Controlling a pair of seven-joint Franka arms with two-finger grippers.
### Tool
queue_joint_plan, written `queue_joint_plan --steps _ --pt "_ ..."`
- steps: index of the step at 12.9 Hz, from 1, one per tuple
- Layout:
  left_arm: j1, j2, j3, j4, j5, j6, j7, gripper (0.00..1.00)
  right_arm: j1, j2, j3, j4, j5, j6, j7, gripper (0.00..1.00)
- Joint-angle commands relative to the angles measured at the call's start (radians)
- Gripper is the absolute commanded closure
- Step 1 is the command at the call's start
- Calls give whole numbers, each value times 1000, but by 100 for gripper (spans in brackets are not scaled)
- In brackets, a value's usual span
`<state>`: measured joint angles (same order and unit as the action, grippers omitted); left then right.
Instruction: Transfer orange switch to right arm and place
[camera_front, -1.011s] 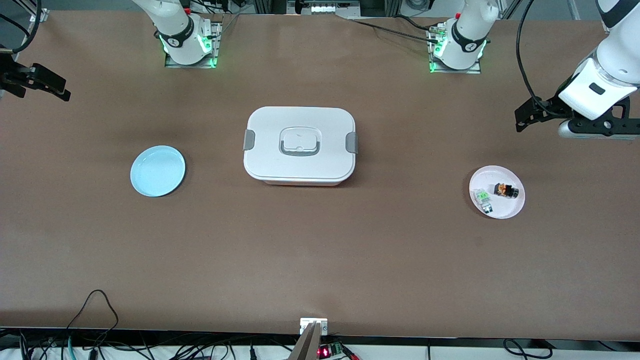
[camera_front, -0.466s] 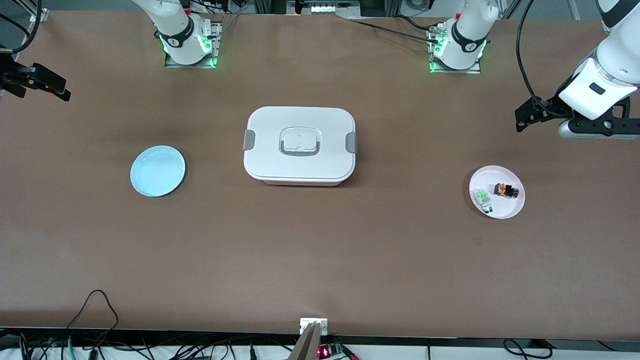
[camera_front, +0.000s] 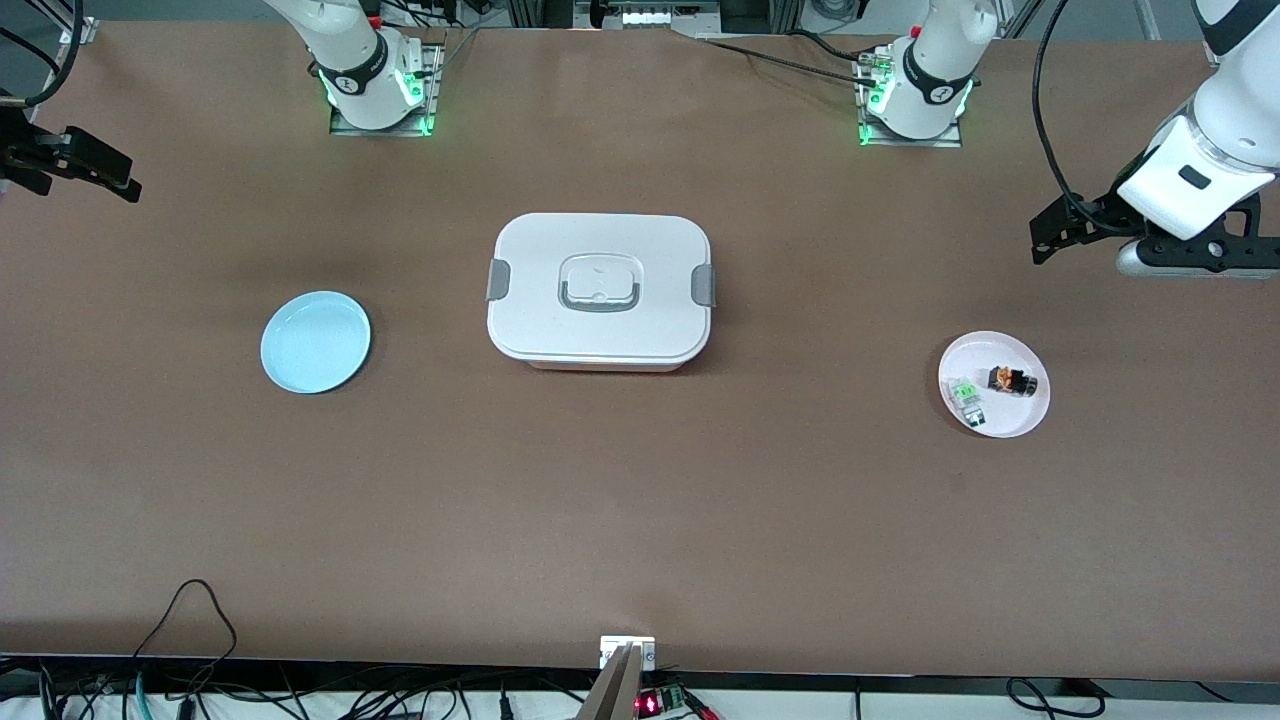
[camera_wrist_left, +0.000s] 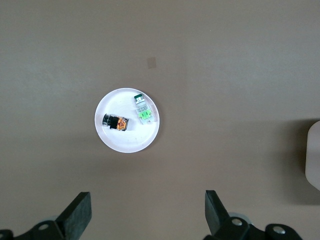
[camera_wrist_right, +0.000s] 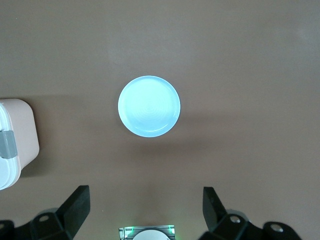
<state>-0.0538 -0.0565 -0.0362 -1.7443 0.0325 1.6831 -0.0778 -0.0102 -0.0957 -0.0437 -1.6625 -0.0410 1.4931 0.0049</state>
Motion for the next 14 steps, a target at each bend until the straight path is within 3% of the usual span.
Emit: queue_joint_plan --steps 1,11,14 --pt "-4 18 7 34 -2 -25 -7 0 -1 -2 1 9 4 -11 -9 0" --pt "-8 26 6 34 -8 -48 -17 0 -2 -1 1 9 -4 -7 -10 0" --pt "-15 73 4 34 -2 -176 -4 0 -2 -1 1 9 -4 -4 -10 0"
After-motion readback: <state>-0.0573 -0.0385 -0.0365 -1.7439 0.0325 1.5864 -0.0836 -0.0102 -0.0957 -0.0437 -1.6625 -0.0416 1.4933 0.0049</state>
